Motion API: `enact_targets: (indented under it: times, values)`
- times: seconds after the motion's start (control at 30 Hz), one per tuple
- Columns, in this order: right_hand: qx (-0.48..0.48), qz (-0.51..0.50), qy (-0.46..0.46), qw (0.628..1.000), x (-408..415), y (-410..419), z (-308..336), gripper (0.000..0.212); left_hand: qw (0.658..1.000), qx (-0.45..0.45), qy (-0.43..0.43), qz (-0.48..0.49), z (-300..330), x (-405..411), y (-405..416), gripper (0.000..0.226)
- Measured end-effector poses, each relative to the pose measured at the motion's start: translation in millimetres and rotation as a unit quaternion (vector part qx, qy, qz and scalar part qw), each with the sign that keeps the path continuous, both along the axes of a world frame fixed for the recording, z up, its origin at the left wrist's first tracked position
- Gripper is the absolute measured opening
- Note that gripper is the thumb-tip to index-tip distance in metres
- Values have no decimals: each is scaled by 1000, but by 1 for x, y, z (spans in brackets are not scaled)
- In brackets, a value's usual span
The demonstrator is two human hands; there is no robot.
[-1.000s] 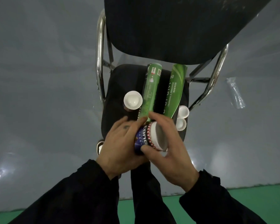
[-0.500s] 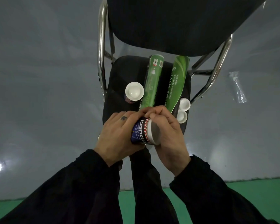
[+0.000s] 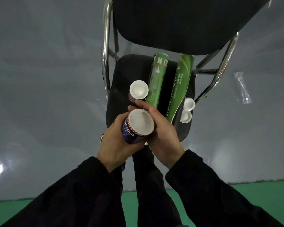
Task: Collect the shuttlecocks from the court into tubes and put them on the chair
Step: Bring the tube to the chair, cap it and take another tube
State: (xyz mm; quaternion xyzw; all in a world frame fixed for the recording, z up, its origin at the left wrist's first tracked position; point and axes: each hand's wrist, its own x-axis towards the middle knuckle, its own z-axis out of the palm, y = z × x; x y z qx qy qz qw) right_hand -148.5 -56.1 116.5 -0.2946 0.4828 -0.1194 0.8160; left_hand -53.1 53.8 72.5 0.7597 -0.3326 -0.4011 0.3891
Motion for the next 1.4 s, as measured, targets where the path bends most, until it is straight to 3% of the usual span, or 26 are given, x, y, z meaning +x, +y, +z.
enact_targets:
  times: [0.23,0.4,0.5,0.57,0.73,0.93,1.27,1.4]
  values:
    - [-2,11,32,999,-11,8,-14,31,997,29,-48,-51,-7,0,5,86]
    - [19,-11,31,999,-16,5,-21,47,997,19,-47,-54,-10,-7,-5,83]
    - [-7,11,95,995,-16,14,-30,32,997,54,-26,-56,-20,-12,6,80]
    - [2,-1,122,993,-16,20,-39,27,997,70,7,-34,-28,-18,14,78]
    - [17,-97,172,980,-38,9,-57,27,989,111,-70,75,-66,2,11,88]
    - [-15,-34,207,978,-62,-12,-68,20,991,88,-56,85,-89,23,-14,80]
    - [-72,5,277,958,-72,-14,-99,10,985,141,38,87,-121,6,-25,83]
    - [-107,69,333,934,-78,-6,-113,31,974,173,98,105,-130,6,-7,111]
